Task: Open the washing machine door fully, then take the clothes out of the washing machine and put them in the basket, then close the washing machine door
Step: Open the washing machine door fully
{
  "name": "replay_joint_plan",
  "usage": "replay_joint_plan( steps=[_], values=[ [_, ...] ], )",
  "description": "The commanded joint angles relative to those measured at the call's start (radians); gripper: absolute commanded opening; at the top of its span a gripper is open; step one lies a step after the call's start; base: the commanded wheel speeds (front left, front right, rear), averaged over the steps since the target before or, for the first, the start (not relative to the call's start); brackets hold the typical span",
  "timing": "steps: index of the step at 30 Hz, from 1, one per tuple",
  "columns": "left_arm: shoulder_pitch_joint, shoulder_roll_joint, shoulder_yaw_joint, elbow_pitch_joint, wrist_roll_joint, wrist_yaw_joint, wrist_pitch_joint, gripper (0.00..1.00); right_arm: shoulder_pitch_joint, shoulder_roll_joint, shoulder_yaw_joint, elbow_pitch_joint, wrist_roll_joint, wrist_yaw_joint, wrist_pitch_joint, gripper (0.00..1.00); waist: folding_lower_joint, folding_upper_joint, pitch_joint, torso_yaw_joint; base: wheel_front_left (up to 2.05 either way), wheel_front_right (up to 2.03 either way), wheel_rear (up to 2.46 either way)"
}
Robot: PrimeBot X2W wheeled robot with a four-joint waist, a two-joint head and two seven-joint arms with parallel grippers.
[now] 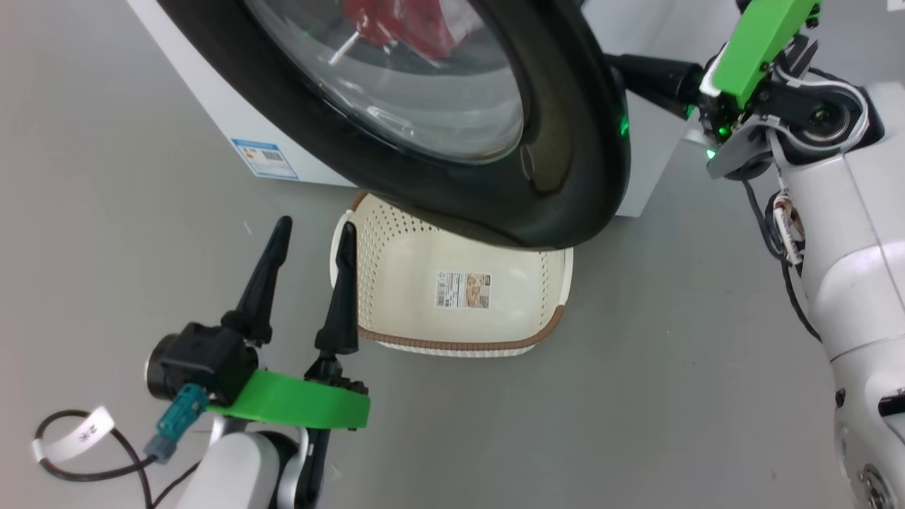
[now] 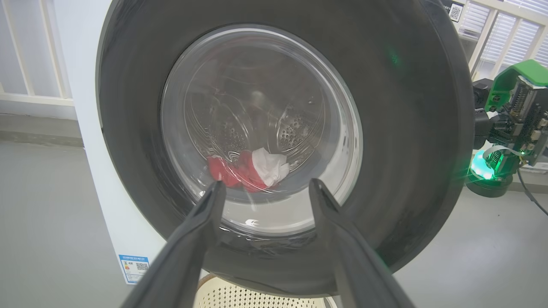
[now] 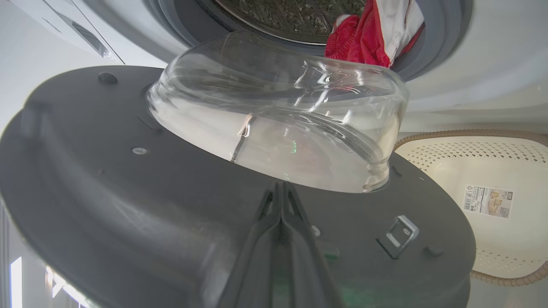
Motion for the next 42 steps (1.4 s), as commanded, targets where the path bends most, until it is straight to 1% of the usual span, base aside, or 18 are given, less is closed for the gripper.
replay_joint_plan(
  steps=[1,8,16,35,42],
  values=[
    [0.005,0.027,0.036,-0.030,-0.009,0.009,0.000,1.00,0.006,0.032,0.016,-0.038,0.015,0.005,-0.001,0.00,0.0000,0.0000,-0.018,0.000,0.00,0.00,0.00],
    [0.049,0.039,0.043,-0.053,-0.018,0.027,0.013,1.00,0.084,0.032,0.073,-0.084,0.063,0.005,0.015,0.00,0.0000,0.0000,-0.075,0.004,0.00,0.00,0.00],
    [0.082,0.047,0.044,-0.087,-0.022,0.044,0.027,1.00,0.180,0.032,0.130,-0.168,0.113,0.005,0.024,0.00,0.0000,0.0000,-0.105,0.027,0.00,0.00,0.00],
    [0.130,0.062,0.046,-0.136,-0.032,0.075,0.046,1.00,0.338,0.032,0.214,-0.297,0.182,0.005,0.018,0.00,0.0000,0.0000,-0.155,0.129,0.00,0.00,0.00],
    [0.138,0.063,0.043,-0.146,-0.036,0.082,0.049,1.00,0.366,0.032,0.243,-0.313,0.203,0.005,0.009,0.00,0.0000,0.0000,-0.158,0.170,0.00,0.00,0.00]
  ],
)
